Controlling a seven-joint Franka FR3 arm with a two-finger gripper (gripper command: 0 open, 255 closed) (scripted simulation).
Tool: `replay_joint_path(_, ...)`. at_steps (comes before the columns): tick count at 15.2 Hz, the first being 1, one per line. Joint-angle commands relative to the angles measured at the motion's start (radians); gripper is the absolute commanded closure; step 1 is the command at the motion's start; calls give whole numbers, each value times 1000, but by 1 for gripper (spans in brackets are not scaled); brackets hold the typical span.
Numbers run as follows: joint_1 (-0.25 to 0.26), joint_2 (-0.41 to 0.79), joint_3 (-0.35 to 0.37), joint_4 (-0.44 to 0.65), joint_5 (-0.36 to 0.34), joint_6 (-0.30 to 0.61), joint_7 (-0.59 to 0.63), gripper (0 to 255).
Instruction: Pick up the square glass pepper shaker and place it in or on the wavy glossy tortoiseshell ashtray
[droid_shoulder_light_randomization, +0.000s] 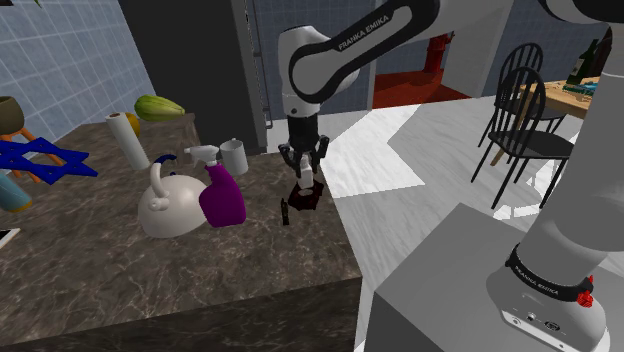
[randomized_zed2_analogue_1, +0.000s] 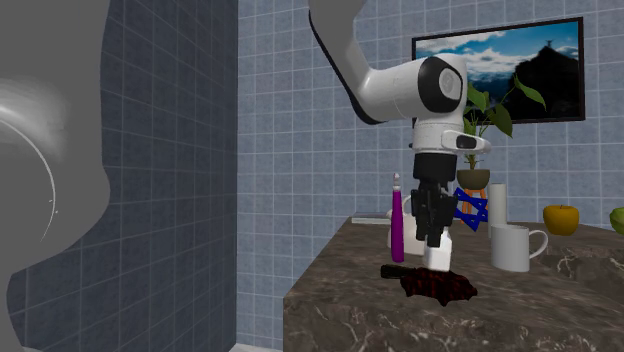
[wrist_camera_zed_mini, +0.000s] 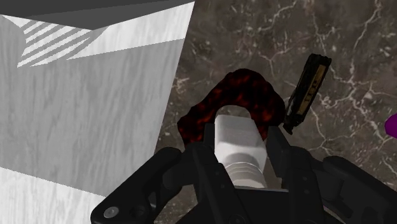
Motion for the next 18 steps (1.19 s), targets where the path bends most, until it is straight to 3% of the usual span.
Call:
replay_joint_path(1,0,1,0,-1,-1,3,0,255)
replay_joint_path(5,0,1,0,-1,-1,3,0,255)
replay_joint_path(6,0,1,0,-1,-1,3,0,0)
replay_joint_path(11,0,1,0,-1,-1,3,0,0)
replay_joint_path(15,-7,-35,-1,85,12,-119,-9,0)
replay_joint_path(18,-7,-35,-1,85,12,-119,-9,0)
